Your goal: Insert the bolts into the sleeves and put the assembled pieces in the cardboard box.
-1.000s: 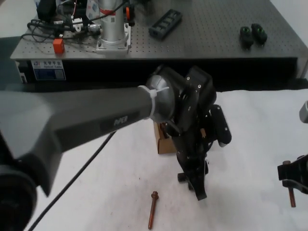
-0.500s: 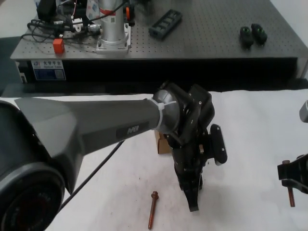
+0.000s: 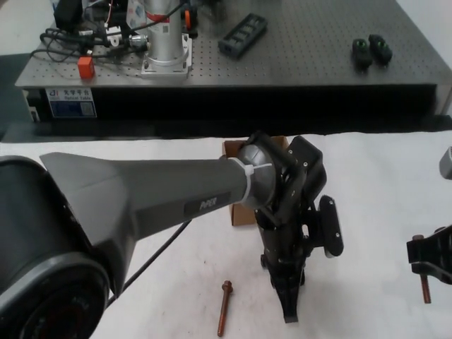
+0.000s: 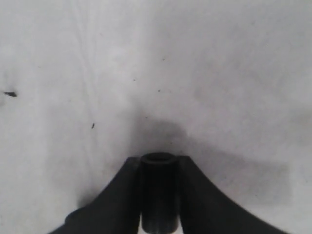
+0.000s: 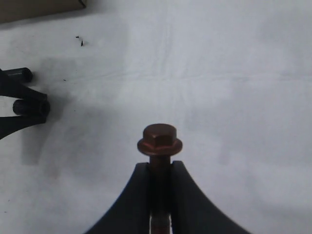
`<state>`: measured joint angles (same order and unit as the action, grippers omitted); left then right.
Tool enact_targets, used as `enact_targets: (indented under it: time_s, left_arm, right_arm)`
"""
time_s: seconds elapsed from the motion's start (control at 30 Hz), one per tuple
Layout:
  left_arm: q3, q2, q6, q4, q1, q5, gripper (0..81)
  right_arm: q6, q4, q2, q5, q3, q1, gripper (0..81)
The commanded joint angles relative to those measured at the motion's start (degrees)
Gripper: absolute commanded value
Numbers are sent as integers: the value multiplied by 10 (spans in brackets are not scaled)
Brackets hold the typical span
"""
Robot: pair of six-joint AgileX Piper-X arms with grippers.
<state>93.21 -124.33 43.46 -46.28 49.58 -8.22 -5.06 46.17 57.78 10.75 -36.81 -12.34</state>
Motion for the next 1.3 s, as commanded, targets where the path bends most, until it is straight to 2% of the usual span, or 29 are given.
enact_targets:
  time_s: [0.0, 0.03, 0.17, 0.23, 0.33, 0.4, 0.47, 0.57, 0.63, 0.7, 0.83, 0.93, 1.07, 1.27]
  left_arm:
    - [0, -15, 4, -9, 8, -7, 65]
    - [0, -15, 4, -11, 8, 5, 8]
    - [11, -13, 4, -39, 9, 68, 3]
    - [22, -9, -5, -54, 9, 79, 3]
    - [32, 14, -70, -51, 8, 77, 7]
    - [32, 41, -116, -41, 3, 48, 7]
    - [31, 80, -171, -36, -7, -11, 7]
    - [-5, 144, -251, 3, -25, -75, 7]
    - [-57, 198, -298, 64, -34, -106, 7]
    - [-117, 252, -346, 131, -37, -144, 7]
    - [-255, 362, -396, 267, -34, -212, 7]
    - [-345, 437, -435, 368, -35, -244, 7]
    - [-435, 509, -484, 490, -35, -307, 7]
    - [-483, 567, -516, 556, -35, -310, 7]
  right_arm:
    - [1, -2, -5, 6, 1, -2, 8]
    - [1, -2, -5, 6, 1, -2, 8]
    - [3, -2, -8, 6, 1, -2, 8]
    - [3, -2, -8, 6, 1, -2, 8]
    - [3, -6, -18, 6, 1, -2, 8]
    - [3, -12, -40, 6, 1, -2, 8]
    - [3, -26, -73, 14, 1, -2, 8]
    - [37, -63, -124, 90, 3, -2, 8]
    - [92, -119, -155, 153, 14, -2, 8]
    - [189, -215, -186, 221, 39, 1, 8]
    - [338, -434, -227, 242, 86, 40, 8]
    - [404, -519, -225, 249, 93, 89, 8]
    - [417, -571, -211, 250, 93, 153, 8]
    - [419, -582, -192, 245, 92, 229, 8]
